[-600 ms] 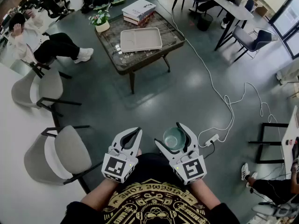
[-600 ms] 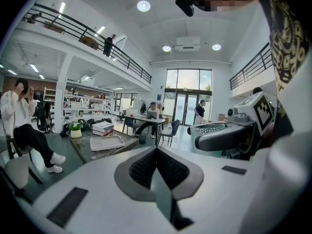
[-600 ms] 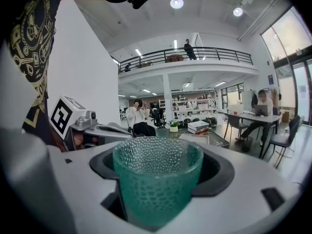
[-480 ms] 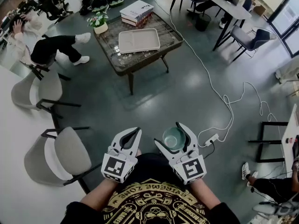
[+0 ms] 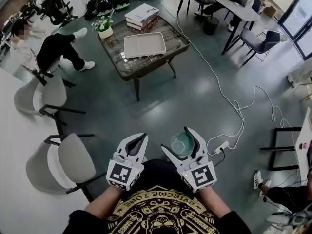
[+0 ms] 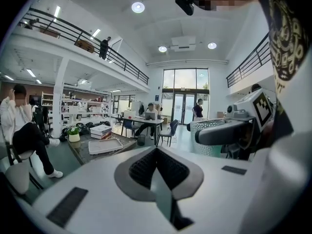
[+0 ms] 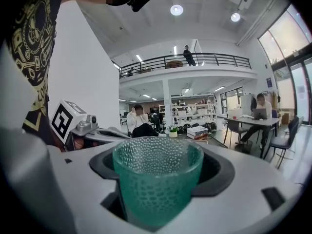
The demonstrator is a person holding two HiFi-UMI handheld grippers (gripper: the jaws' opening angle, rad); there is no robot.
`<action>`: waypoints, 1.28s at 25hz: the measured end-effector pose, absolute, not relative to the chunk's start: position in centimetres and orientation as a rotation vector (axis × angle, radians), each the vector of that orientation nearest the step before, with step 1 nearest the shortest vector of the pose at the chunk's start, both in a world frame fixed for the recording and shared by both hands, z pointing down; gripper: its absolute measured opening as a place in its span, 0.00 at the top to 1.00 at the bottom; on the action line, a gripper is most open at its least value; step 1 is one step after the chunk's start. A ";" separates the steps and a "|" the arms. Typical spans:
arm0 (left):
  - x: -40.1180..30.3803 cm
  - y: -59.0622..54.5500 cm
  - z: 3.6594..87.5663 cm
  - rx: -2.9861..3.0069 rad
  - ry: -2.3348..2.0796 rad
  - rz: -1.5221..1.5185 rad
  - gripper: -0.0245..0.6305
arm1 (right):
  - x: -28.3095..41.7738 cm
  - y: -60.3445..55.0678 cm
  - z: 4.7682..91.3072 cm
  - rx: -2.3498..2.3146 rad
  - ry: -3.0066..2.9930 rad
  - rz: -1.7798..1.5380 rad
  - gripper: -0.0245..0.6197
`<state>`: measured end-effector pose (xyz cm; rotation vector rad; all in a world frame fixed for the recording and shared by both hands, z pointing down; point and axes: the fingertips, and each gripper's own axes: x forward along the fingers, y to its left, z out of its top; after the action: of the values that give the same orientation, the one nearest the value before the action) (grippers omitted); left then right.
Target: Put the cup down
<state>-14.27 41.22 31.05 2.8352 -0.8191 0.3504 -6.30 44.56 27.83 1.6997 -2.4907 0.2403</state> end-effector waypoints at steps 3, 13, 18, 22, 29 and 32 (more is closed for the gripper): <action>-14.2 41.4 31.0 2.838 -0.822 0.348 0.98 | -6.1 44.7 27.9 1.718 -2.480 0.235 0.35; -13.9 40.6 30.5 2.829 -0.860 0.335 0.98 | -4.6 44.1 27.7 1.756 -2.416 0.258 0.34; -13.5 40.1 30.3 2.820 -0.900 0.339 0.98 | -3.7 43.5 27.8 1.740 -2.420 0.262 0.34; -12.8 40.2 30.3 2.807 -0.929 0.358 0.98 | -2.8 43.3 28.1 1.727 -2.462 0.263 0.34; -10.3 40.8 30.4 2.792 -0.982 0.384 0.98 | -0.3 43.2 28.2 1.694 -2.480 0.258 0.34; -9.2 41.1 30.3 2.779 -1.011 0.383 0.98 | 0.7 43.4 27.9 1.669 -2.496 0.240 0.34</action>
<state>-9.20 41.11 30.33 2.7791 -1.0106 0.3828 0.71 43.38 27.86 1.6691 -2.4958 0.2403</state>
